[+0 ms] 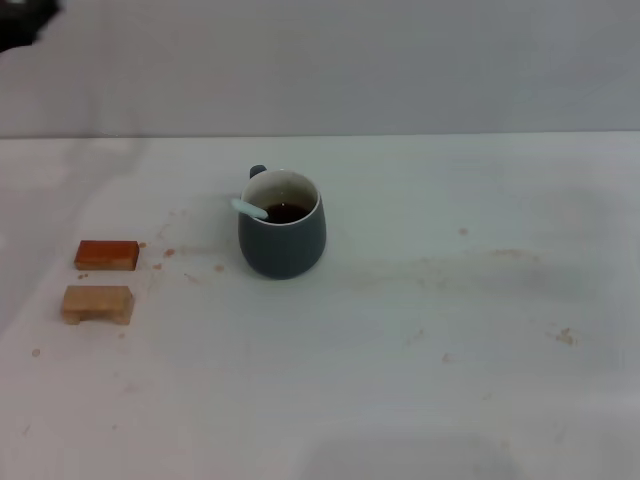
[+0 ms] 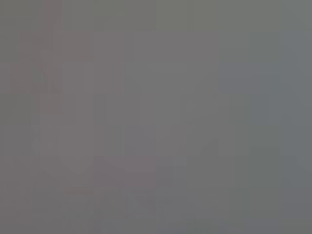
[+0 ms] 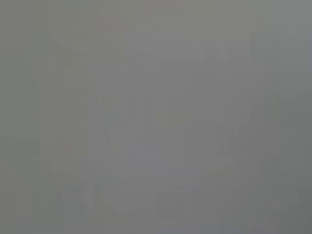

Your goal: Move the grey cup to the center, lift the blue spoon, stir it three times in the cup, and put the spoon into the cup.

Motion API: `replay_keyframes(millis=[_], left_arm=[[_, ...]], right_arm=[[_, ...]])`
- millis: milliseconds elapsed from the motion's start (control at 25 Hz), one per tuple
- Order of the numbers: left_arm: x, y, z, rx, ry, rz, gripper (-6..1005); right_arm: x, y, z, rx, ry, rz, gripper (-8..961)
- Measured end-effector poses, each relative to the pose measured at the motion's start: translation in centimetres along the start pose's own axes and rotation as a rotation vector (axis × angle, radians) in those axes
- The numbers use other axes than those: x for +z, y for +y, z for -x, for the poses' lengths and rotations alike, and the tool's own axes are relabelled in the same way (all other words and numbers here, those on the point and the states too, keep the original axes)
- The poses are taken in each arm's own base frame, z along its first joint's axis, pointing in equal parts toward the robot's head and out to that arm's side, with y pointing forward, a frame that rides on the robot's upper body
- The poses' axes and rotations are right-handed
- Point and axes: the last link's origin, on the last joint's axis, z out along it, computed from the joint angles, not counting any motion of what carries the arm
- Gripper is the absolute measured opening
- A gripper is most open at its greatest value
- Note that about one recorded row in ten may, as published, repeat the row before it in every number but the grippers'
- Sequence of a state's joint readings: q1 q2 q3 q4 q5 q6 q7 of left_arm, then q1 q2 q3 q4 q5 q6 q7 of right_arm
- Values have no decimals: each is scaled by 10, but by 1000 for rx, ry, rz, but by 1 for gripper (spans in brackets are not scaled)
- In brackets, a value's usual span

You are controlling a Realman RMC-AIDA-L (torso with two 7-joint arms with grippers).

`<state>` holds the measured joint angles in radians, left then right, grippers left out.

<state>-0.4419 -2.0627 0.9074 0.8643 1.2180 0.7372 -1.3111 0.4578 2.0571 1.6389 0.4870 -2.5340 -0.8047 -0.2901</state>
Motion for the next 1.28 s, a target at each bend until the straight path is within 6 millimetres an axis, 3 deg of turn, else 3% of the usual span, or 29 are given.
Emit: replay_keyframes(millis=[80, 120, 280, 320, 520, 760, 1280], left_arm=[[-10, -11, 13, 4, 42, -59, 590], [-18, -16, 25, 24, 56, -90, 590], [-31, -24, 38, 28, 57, -135, 590], [-51, -38, 56, -4, 65, -211, 590], [-74, -49, 76, -11, 68, -294, 591], [-79, -50, 81, -24, 64, -309, 591], [-78, -55, 79, -25, 102, -380, 584]], right_arm=[[-6, -13, -6, 7, 14, -39, 545], [-15, -29, -13, 15, 33, -89, 545], [-29, -48, -22, 23, 53, -148, 545], [-42, -61, -30, 22, 72, -180, 545], [-67, -79, -43, 30, 107, -224, 545], [-74, -81, -52, 34, 132, -232, 545], [-63, -71, -51, 48, 117, -213, 545]])
